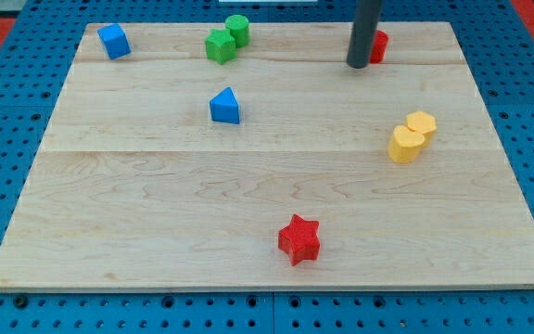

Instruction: Place the arm towards right of blue triangle

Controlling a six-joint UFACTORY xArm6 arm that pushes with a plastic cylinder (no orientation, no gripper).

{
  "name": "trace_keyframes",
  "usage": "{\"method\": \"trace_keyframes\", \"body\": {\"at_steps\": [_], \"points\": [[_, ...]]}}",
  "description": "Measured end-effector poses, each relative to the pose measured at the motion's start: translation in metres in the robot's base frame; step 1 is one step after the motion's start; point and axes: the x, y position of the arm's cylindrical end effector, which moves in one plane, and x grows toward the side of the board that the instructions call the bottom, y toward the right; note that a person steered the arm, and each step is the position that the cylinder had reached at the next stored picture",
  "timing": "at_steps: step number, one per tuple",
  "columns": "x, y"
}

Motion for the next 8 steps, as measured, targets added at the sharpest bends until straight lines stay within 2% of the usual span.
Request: {"method": "trace_keyframes", "body": {"at_steps": [2,4,5,6,7,8], "points": [[-0.015,-0.023],[-0.078,-0.086],[-0.078,-0.092],[-0.047,-0.088],[0.014,-0.072],[0.064,-0.09]]}}
